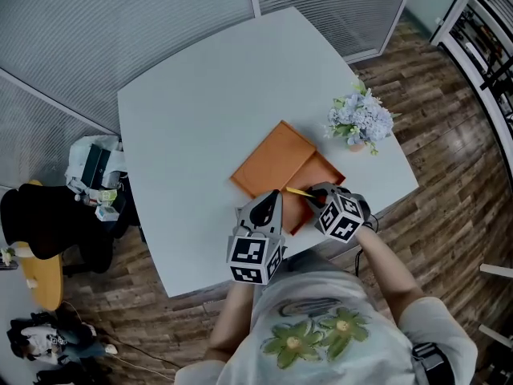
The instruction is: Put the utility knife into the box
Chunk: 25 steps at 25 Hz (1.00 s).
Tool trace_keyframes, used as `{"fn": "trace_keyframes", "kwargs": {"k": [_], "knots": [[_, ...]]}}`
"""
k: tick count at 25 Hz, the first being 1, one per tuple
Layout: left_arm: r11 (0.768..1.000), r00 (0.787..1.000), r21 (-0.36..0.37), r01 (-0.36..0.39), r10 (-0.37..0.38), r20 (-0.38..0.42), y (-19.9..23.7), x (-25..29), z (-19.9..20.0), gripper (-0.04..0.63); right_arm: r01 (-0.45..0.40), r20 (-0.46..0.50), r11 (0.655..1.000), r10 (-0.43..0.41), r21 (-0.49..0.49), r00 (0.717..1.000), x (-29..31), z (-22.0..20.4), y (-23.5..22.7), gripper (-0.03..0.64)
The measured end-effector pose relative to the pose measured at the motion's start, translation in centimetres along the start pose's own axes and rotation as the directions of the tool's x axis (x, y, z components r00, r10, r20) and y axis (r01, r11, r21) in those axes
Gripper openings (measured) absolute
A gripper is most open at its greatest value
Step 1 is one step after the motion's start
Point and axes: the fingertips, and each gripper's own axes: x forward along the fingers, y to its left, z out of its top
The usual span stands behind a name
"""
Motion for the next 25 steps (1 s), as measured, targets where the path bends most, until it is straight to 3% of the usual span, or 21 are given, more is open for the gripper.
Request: {"fn": "trace_keyframes", "kwargs": {"k": [25], "knots": [[1.0,0.999,-0.004,-0.029,0.029,-0.015,0.3,0.3,-0.6,0.0,-0.111,-0.184,0.979,0.079,-0.171,0.98,4.4,-2.7,0.1,0.041]]}}
